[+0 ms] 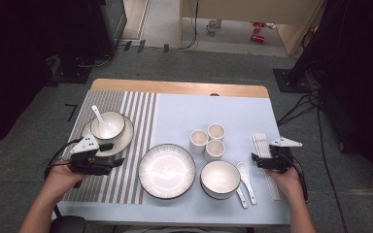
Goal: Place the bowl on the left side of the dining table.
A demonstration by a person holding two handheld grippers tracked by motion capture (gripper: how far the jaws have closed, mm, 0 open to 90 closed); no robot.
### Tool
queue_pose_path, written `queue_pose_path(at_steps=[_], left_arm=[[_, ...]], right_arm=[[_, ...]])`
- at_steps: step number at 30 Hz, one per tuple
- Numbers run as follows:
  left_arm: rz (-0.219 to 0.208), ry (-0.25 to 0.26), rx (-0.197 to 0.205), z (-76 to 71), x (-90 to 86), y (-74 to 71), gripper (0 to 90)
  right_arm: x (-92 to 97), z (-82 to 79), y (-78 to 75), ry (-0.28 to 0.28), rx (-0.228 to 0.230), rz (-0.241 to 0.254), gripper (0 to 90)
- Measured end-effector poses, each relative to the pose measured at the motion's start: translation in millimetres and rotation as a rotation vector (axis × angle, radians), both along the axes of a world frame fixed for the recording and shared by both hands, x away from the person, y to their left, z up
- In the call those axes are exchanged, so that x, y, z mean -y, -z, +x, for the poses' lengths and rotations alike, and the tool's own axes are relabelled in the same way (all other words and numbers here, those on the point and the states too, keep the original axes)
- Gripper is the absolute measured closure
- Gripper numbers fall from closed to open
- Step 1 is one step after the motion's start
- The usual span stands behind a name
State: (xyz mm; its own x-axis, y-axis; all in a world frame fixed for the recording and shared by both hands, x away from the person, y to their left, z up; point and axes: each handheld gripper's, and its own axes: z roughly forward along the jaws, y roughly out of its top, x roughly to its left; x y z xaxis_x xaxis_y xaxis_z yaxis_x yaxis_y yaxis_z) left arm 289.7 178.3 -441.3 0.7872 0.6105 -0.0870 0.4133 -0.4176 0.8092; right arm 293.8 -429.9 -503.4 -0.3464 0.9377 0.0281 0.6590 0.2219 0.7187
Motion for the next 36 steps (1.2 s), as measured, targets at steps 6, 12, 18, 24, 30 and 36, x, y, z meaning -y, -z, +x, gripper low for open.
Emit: queue_pose_path(at_steps=[6, 12, 18, 24, 30, 36], left_arm=[[0.011, 0.052, -0.008, -6.8, 0.0, 15.4, 27.0], [0.04, 0.089, -0.014, -9.9, 2.1, 28.8, 26.3], [0.041, 0.094, -0.079, -10.0, 7.4, 40.5, 26.3], [0.102, 0.165, -0.101, -12.0, 10.8, 49.8, 26.9], [0.093, 0.171, -0.084, -12.0, 10.6, 52.2, 26.3], [0.107, 0.181, -0.06, -16.6, 14.2, 54.5, 18.4]], right_arm=[[-0.2, -0.1, -0.1, 0.003, 0.0, 0.0, 12.9], [-0.5, -0.6, -0.3, 0.006, 0.0, 0.0, 13.4], [-0.7, -1.3, -1.1, 0.011, 0.001, 0.002, 15.4], [2.9, -3.0, -5.5, 0.026, 0.01, 0.021, 21.2], [8.9, -6.7, -12.0, 0.038, 0.031, 0.028, 33.7], [16.3, -9.3, -15.5, 0.071, 0.034, 0.047, 45.9]])
